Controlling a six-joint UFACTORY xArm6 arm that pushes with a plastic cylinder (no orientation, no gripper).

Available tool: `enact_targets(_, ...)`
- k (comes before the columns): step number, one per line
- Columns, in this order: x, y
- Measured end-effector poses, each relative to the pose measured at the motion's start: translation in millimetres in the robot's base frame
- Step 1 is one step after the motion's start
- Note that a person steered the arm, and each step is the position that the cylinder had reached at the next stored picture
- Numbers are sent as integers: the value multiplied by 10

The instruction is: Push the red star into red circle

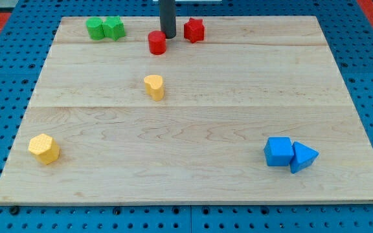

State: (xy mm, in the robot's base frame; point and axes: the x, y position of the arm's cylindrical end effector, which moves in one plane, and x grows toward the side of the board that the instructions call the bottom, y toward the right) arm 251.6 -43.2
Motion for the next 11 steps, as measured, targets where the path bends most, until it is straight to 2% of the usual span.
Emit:
enact_targets(1,-567,90)
enact_targets(2,-543,523)
enact_targets(3,-345,770)
enact_targets(6,-89,629)
enact_targets(7,189,1086)
enact_targets(11,245,305)
